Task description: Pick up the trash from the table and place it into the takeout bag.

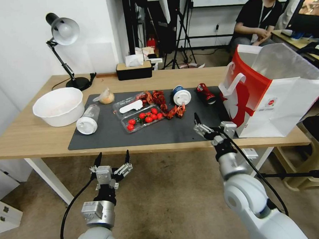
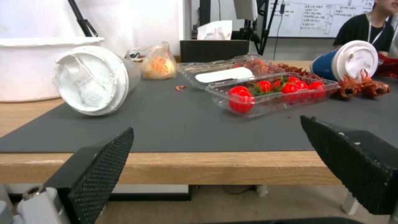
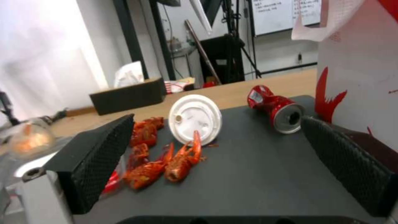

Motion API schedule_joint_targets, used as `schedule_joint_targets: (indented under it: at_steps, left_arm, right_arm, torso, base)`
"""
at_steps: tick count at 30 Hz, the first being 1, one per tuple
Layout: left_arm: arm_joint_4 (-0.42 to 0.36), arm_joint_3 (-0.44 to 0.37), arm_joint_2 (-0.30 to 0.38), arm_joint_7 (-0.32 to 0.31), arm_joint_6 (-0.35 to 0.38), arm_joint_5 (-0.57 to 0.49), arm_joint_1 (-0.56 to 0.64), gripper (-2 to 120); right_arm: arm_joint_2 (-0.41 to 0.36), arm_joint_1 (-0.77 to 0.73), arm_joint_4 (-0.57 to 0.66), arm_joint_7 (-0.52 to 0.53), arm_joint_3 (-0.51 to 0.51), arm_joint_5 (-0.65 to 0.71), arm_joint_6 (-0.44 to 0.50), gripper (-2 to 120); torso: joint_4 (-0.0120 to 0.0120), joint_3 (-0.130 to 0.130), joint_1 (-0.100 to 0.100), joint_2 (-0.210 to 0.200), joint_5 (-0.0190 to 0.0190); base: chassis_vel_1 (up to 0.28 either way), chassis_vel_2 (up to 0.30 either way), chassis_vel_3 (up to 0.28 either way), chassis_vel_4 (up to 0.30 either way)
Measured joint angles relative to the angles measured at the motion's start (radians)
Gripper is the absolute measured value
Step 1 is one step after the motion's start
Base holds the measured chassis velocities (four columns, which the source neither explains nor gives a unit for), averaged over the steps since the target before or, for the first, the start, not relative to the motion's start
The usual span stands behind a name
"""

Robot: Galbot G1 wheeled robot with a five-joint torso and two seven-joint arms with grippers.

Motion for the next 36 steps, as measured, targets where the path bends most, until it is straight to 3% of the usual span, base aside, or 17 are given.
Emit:
schedule_joint_targets:
  at_steps: [15, 22, 36]
  left_arm:
    - [-0.002, -0.003, -0.011, -0.002, 0.002, 0.006, 0.004, 100]
    - [-0.005, -0.018, -0.014, -0.003, 0.003, 0.005, 0.009, 100]
    - [-0.009, -0.030, -0.017, -0.004, 0.003, 0.005, 0.013, 100]
  right_arm:
    - [-0.052, 0.236, -0.139, 0.089, -0.050, 0.051, -0.127, 100]
    - [-0.083, 0.361, -0.217, 0.137, -0.080, 0.070, -0.237, 100]
    - [-0.104, 0.481, -0.313, 0.131, -0.126, 0.116, -0.352, 100]
  torso:
    - [0.0000, 0.000, 0.000, 0.000, 0.0001]
    - [0.0000, 0.000, 0.000, 0.000, 0.0001]
    - [0.0000, 0.000, 0.000, 0.000, 0.0000]
  base:
    - [0.000, 0.000, 0.000, 0.000]
    - [0.000, 0.000, 0.000, 0.000]
    - [0.000, 0.000, 0.000, 0.000]
